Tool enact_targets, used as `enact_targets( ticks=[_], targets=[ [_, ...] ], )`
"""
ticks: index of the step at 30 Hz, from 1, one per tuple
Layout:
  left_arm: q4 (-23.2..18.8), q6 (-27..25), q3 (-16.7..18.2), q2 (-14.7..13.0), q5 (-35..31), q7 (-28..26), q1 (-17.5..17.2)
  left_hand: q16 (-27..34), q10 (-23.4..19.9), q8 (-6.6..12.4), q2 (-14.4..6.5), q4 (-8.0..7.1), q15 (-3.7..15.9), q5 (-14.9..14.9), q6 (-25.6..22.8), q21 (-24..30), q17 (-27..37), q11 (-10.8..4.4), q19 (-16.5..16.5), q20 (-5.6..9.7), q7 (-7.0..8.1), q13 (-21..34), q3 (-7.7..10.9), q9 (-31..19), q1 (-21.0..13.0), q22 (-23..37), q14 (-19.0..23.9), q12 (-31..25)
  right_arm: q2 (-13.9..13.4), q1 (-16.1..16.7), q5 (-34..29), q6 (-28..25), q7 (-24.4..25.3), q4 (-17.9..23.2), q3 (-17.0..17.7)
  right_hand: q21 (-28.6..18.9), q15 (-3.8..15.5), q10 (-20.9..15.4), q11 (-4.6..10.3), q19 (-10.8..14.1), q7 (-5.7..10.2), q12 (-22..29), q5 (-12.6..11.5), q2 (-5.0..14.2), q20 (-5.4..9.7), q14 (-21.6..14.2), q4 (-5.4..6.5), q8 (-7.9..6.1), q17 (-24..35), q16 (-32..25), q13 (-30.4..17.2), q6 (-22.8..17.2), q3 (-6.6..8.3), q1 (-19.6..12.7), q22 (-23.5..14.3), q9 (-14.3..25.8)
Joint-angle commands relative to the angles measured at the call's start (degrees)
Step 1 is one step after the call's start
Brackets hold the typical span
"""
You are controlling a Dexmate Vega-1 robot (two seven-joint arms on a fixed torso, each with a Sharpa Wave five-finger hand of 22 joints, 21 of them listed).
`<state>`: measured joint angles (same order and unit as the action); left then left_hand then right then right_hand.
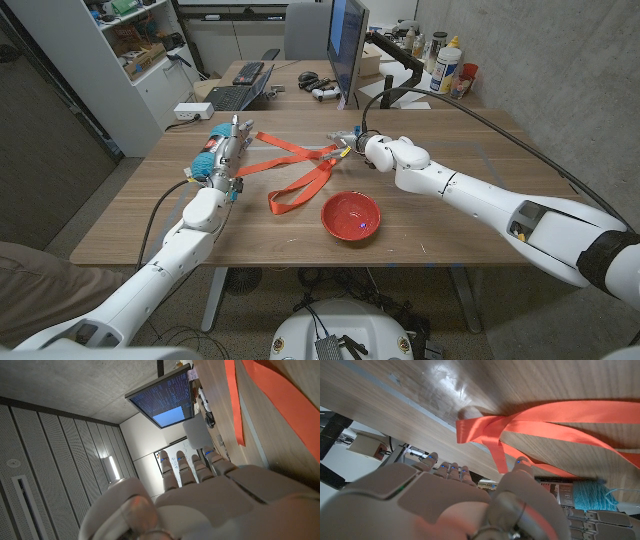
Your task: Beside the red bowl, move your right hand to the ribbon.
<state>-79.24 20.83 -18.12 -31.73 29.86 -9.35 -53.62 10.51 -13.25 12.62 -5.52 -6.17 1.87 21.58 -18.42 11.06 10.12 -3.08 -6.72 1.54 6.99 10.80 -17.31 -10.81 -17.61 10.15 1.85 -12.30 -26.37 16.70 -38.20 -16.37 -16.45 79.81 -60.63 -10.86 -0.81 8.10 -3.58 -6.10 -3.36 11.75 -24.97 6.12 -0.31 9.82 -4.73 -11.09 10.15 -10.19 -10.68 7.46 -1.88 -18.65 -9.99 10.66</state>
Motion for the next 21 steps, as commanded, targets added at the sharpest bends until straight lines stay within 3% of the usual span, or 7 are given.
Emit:
enact_targets(
  ticks=[1, 15, 21],
  targets=[
    [0.0, 0.0, -0.3, 0.0, 0.1, 0.4, -0.2, 0.2, -0.1, -0.17, 0.1, 0.12, 3.7, -0.1, 0.3, 0.1, 0.2, -0.4, -0.4, 0.47, 0.05, 0.3, -0.02, -0.2, -0.4, -0.1, -0.1, 0.1, 0.4, -0.5, 0.2, -0.8, 0.8, -0.4, -0.2, -0.2, 0.15, -0.3, -0.15, 0.1, -0.15, 0.4, 0.4, -0.04, -0.42, 3.3, 0.28, -0.41, 0.1, -0.4, -0.1, -0.5, -0.1, 0.5, -0.1, 0.2],
    [0.1, -0.6, -0.5, 0.1, 0.2, 0.5, 0.2, 0.2, 0.3, -0.4, 0.3, 0.12, 3.85, -0.2, 0.5, 0.1, 0.2, -0.87, -0.4, 0.49, 0.7, 0.3, -0.16, -0.2, -0.3, -0.1, -0.3, 0.2, 1.9, -1.6, 0.9, 0.3, 2.1, -3.2, -1.1, -0.2, 0.1, -0.4, -0.27, 0.1, -0.29, 0.5, 0.9, -0.12, -0.52, 3.2, 0.51, -0.39, 0.1, -0.4, 0.0, -0.7, -0.37, 1.0, -0.2, 0.2],
    [0.4, -0.6, -0.6, 0.3, 0.0, 0.5, 0.6, 0.2, -0.3, -0.34, 0.4, 0.1, 3.82, -0.2, 0.1, 0.1, 0.2, -0.45, -0.5, 0.47, 0.05, 0.3, -0.21, -0.2, -0.3, -0.1, -0.1, 0.0, 2.4, -2.0, 1.4, 0.4, 2.1, -4.2, -1.4, -0.2, 0.08, -0.4, -0.51, 0.0, -0.3, 0.5, 1.1, -0.11, -0.61, 3.3, 0.62, -0.35, 0.1, -0.3, 0.0, -0.7, -0.47, 1.2, -0.2, 0.2]
  ],
)
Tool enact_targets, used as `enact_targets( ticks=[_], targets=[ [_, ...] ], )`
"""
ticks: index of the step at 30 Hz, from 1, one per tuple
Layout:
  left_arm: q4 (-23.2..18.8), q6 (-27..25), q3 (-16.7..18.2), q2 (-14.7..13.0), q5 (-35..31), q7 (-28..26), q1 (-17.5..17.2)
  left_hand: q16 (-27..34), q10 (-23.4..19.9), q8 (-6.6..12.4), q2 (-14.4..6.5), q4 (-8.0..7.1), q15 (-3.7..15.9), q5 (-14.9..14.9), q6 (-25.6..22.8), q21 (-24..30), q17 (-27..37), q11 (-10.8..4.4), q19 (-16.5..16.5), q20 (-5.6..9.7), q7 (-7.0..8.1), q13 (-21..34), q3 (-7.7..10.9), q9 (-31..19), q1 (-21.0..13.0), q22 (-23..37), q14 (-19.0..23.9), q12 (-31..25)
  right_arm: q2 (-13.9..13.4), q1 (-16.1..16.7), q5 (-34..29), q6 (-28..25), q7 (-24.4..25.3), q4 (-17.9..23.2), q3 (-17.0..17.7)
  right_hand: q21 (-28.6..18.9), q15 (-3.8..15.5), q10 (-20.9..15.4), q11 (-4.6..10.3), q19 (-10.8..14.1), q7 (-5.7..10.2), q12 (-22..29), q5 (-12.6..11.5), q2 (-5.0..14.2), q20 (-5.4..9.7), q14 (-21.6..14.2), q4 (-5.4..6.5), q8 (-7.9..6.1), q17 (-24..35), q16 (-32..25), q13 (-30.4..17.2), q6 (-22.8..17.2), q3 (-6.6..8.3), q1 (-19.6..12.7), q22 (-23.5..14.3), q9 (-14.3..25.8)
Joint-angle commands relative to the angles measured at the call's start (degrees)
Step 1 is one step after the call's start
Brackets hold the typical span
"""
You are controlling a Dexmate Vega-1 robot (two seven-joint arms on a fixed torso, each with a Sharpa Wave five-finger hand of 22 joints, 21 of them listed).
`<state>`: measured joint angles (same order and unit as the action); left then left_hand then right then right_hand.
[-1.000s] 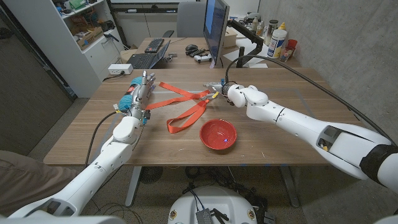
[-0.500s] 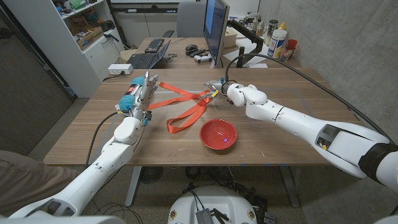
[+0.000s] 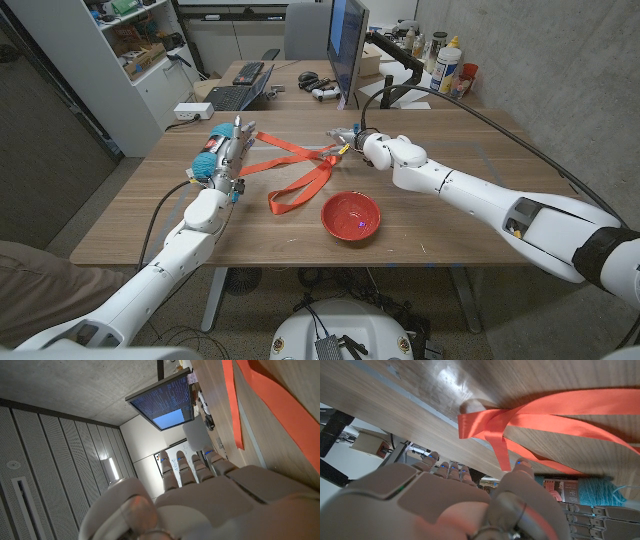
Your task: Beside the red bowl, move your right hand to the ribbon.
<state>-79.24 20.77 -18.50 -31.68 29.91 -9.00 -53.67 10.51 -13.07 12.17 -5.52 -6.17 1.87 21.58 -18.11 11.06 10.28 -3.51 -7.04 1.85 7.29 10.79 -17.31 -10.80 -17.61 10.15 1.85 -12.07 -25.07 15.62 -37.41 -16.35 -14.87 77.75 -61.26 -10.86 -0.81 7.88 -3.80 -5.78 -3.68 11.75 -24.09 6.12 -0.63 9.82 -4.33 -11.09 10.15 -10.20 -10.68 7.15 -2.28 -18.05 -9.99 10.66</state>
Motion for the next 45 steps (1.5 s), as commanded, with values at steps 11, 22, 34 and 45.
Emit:
enact_targets(
  ticks=[11, 22, 34, 45],
  targets=[
    [1.0, -0.5, -0.5, 0.5, 0.1, 0.5, 1.0, 0.3, -1.3, 0.22, 0.3, 0.04, 3.74, -0.2, -0.7, 0.1, 0.1, 0.48, -0.2, 0.06, -0.77, 0.4, -0.21, -0.2, -0.2, -0.1, 0.0, -0.5, 2.0, -1.8, -0.5, -0.7, 0.4, -2.9, -2.1, -0.2, 0.04, -0.3, -0.29, -0.2, -0.02, 0.5, 0.7, -0.03, -0.49, 3.1, 0.51, -0.24, 0.1, -0.4, 0.0, -0.2, -0.26, 1.1, -0.2, 0.2],
    [1.1, -0.5, -0.4, 0.6, 0.3, 0.3, 0.9, 0.3, -0.7, 0.01, 0.3, 0.01, 3.76, -0.3, -0.5, 0.1, 0.1, 0.16, -0.3, 0.03, -0.53, 0.4, -0.21, -0.2, -0.2, 0.0, -0.1, -0.3, 3.1, -2.5, -0.2, -0.8, 0.4, -4.3, -2.9, -0.3, 0.05, -0.5, -0.21, -0.2, 0.0, 0.6, 1.3, 0.04, -0.6, 3.0, 0.86, -0.21, 0.1, -0.4, -0.1, -0.3, -0.49, 1.7, -0.2, 0.2],
    [1.5, -0.4, -0.5, 0.6, 0.3, 0.4, 1.0, 0.2, -0.6, 0.03, 0.3, 0.0, 3.77, -0.3, -0.8, 0.1, 0.1, 0.01, -0.3, -0.03, -0.23, 0.4, -0.22, -0.2, -0.2, 0.0, -0.1, -0.2, 2.7, -2.3, 1.2, -0.4, -0.4, -3.8, -2.8, -0.2, -0.45, -0.9, -0.39, -0.3, -0.12, 0.8, 2.0, 0.2, -0.99, 2.7, 1.17, -0.05, 0.1, -0.5, 0.0, 0.0, -0.65, 2.2, -0.2, 0.2],
    [1.6, -0.4, -0.7, 0.8, 0.3, 0.5, 1.1, 0.2, -0.8, 0.0, 0.3, -0.02, 3.83, -0.3, -0.9, 0.1, 0.1, 0.16, -0.3, 0.01, -0.38, 0.4, -0.24, -0.2, -0.2, 0.0, -0.1, -0.3, 2.9, -2.1, 1.8, -0.1, -0.4, -4.0, -3.0, -0.2, -0.75, -1.2, -0.43, -0.3, -0.09, 0.9, 2.3, 0.3, -1.16, 2.6, 1.22, 0.0, 0.1, -0.5, 0.0, 0.1, -0.66, 2.3, -0.2, 0.2]
  ],
)
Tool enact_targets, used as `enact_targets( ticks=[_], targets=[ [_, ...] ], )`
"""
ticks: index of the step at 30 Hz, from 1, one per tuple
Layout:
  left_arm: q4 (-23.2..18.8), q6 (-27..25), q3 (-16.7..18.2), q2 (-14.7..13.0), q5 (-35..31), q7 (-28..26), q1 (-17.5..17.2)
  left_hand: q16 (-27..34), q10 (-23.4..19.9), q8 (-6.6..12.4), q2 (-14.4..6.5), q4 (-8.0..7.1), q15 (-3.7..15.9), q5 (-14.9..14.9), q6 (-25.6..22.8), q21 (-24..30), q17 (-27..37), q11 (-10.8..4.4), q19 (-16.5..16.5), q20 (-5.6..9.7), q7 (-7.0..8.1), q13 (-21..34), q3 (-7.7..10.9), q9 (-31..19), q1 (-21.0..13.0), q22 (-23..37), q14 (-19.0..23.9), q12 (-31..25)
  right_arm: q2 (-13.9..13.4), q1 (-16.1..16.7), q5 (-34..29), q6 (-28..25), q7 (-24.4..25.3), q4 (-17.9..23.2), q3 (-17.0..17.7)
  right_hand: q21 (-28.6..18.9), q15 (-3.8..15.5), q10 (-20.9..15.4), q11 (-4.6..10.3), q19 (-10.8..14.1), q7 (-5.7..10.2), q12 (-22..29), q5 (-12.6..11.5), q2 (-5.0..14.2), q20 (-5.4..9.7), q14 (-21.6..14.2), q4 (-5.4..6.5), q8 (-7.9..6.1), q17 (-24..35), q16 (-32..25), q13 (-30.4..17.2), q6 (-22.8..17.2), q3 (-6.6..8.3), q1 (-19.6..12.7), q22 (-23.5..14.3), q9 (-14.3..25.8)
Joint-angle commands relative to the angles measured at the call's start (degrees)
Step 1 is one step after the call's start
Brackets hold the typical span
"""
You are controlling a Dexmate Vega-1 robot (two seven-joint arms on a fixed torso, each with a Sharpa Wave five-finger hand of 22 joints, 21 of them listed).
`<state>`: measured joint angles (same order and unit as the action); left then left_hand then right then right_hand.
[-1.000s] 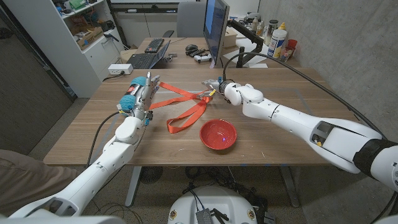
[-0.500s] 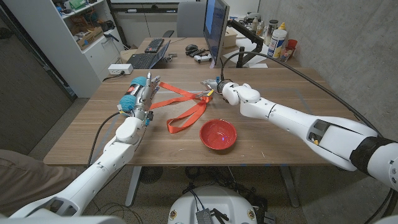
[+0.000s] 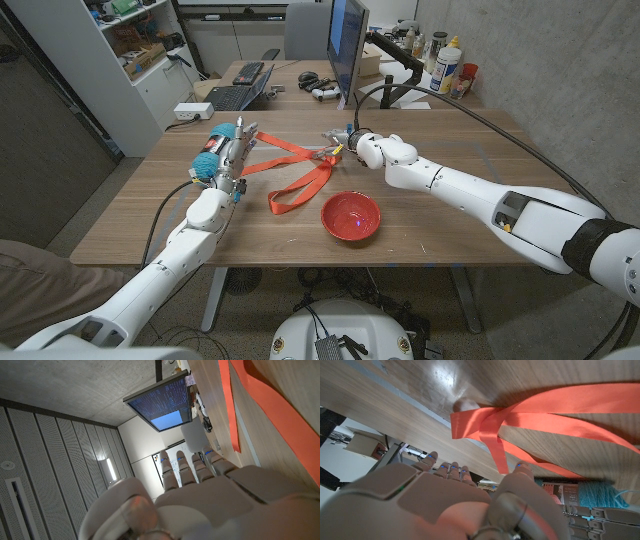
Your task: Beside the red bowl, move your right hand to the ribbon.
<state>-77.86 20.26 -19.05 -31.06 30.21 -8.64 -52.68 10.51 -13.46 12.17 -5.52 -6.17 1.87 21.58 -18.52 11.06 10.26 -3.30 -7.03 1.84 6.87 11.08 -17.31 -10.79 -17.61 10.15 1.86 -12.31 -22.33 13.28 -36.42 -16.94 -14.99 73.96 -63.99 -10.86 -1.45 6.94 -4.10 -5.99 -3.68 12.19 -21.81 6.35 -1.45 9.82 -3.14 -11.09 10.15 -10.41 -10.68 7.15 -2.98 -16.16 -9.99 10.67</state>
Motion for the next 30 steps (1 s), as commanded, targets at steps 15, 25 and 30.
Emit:
enact_targets(
  ticks=[15, 25, 30],
  targets=[
    [-0.4, -0.1, 0.0, -0.1, 0.1, -0.2, -0.4, 0.1, 1.1, -0.7, 0.7, 0.07, 4.14, -0.2, 0.9, 0.1, 0.1, -0.96, -0.2, -0.01, 1.61, 0.1, -0.39, -0.2, -0.2, -0.1, -0.5, 0.6, 1.4, -0.8, 1.1, 2.0, 0.0, -2.5, -1.1, -0.2, -0.1, -0.2, -0.43, -0.1, -0.13, 0.4, 0.2, -0.05, -0.37, 2.5, -0.33, -0.2, 0.1, -0.2, 0.0, -0.1, 0.14, -0.1, -0.1, 0.1],
    [-0.8, -0.1, 0.0, -0.1, 0.1, -0.3, -0.7, 0.1, 1.2, -0.69, 0.9, 0.12, 4.16, -0.1, 0.9, 0.0, 0.1, -1.06, -0.2, 0.0, 1.68, 0.1, -0.45, -0.2, -0.2, -0.1, -0.5, 0.5, 1.5, -1.0, 1.2, 2.2, -0.2, -2.7, -1.3, -0.2, -0.1, -0.2, -0.43, -0.1, -0.13, 0.4, 0.2, -0.16, -0.43, 2.5, -0.55, -0.26, 0.1, -0.2, 0.0, -0.2, 0.18, -0.4, -0.1, 0.1],
    [-0.8, 0.0, 0.0, -0.1, -0.2, -0.4, -0.6, 0.1, 1.5, -0.82, 0.9, 0.14, 4.16, 0.0, 1.2, 0.0, 0.0, -1.25, -0.2, 0.01, 2.03, 0.0, -0.48, -0.2, -0.2, -0.1, -0.6, 0.7, 1.4, -1.0, 1.3, 2.2, 0.0, -2.7, -1.3, -0.2, -0.12, -0.2, -0.56, -0.2, -0.17, 0.3, 0.1, -0.21, -0.45, 2.4, -0.7, -0.34, 0.1, -0.2, 0.0, -0.4, 0.21, -0.6, -0.1, 0.1]
  ],
)
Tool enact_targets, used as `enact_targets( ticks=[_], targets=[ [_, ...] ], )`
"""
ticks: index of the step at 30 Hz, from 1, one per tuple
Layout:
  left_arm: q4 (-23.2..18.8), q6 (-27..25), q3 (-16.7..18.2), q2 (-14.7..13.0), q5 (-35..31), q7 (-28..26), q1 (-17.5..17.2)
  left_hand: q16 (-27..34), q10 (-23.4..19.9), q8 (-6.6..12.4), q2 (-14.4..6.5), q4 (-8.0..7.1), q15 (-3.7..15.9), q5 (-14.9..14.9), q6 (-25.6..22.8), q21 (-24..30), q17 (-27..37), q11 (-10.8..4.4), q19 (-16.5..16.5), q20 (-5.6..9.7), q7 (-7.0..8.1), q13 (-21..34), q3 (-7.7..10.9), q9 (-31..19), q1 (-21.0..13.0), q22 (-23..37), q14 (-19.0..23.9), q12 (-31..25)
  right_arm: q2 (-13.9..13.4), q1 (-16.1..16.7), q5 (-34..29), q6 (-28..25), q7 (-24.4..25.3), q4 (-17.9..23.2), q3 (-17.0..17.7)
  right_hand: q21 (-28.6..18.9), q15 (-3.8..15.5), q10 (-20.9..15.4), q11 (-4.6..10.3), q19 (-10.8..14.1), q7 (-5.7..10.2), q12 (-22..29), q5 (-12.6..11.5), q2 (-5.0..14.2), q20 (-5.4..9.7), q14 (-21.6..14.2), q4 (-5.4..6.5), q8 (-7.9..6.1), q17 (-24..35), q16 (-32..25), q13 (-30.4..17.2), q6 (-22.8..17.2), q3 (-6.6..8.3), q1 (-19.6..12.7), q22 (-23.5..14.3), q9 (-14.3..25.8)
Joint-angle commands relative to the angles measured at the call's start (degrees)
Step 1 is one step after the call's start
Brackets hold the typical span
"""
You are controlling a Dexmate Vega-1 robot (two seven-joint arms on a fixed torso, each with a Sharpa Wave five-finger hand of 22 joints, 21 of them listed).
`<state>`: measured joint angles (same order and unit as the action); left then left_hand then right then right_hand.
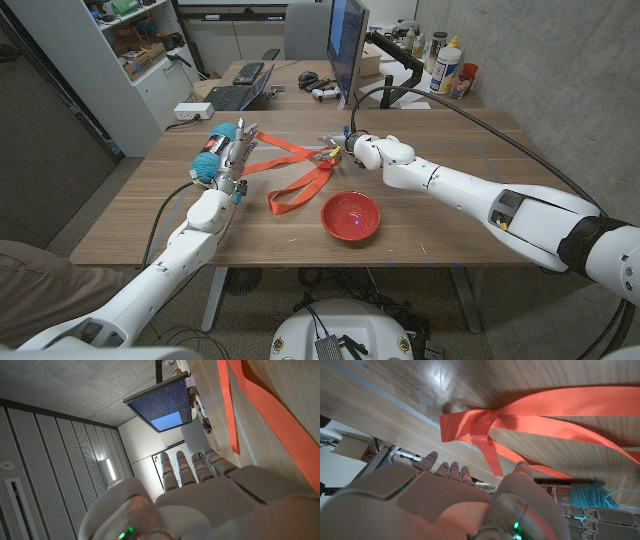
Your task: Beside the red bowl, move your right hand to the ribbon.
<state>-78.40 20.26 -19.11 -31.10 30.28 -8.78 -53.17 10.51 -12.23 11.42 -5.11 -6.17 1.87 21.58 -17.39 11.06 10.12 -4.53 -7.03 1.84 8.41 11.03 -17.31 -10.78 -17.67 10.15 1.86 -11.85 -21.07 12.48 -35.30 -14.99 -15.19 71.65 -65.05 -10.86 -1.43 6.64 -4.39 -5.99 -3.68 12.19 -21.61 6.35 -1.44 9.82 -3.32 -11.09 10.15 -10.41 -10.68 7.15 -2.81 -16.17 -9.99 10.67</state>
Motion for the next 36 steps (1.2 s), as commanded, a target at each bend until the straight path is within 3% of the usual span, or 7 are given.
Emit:
enact_targets(
  ticks=[1, 12, 36],
  targets=[
    [-0.3, 0.0, 0.1, 0.0, -0.2, -0.3, -0.1, 0.1, 0.1, -0.01, 0.6, 0.14, 4.2, 0.0, -0.1, 0.0, 0.2, 0.02, -0.2, 0.02, 0.41, 0.1, -0.49, -0.2, -0.1, -0.1, -0.6, 0.2, 0.2, -0.2, 0.2, 0.3, 0.2, -0.4, -0.2, -0.2, -0.13, 0.1, -0.3, -0.2, -0.17, 0.3, -0.1, -0.21, -0.46, 2.5, -0.53, -0.35, 0.1, -0.2, 0.0, -0.4, 0.05, -0.6, -0.1, 0.1],
    [-1.0, -0.2, 0.1, -0.1, -0.5, -0.8, -0.4, 0.0, 1.8, -0.58, 1.0, 0.26, 4.45, 0.5, 1.6, 0.0, 0.1, -0.83, 0.0, 0.14, 2.07, 0.0, -0.61, -0.2, -0.2, -0.1, -1.1, 0.7, 0.4, -0.3, 0.6, 1.1, 0.5, -1.1, -0.3, -0.2, -0.13, -0.2, -0.14, -0.1, -0.15, 0.4, -0.4, -0.36, -0.51, 2.3, -0.95, -0.58, 0.0, -0.1, 0.0, -0.9, 0.15, -1.2, -0.1, 0.1],
    [-1.4, 0.0, 0.0, 0.3, -0.8, -1.4, -0.7, -0.1, 2.6, -0.59, 1.6, 0.46, 4.63, 1.6, 2.7, 0.0, 0.1, -1.36, 0.1, 0.48, 3.0, -0.2, -0.77, -0.1, -0.3, -0.1, -1.6, 0.7, 0.2, -0.3, 0.8, 1.7, 0.0, -0.9, -0.5, -0.2, -0.01, -0.4, -0.16, -0.2, 0.0, 0.4, -1.9, -0.82, -0.49, 2.2, -1.99, -0.69, 0.0, -0.1, 0.0, -1.5, 0.36, -2.7, -0.1, 0.1]
  ],
)
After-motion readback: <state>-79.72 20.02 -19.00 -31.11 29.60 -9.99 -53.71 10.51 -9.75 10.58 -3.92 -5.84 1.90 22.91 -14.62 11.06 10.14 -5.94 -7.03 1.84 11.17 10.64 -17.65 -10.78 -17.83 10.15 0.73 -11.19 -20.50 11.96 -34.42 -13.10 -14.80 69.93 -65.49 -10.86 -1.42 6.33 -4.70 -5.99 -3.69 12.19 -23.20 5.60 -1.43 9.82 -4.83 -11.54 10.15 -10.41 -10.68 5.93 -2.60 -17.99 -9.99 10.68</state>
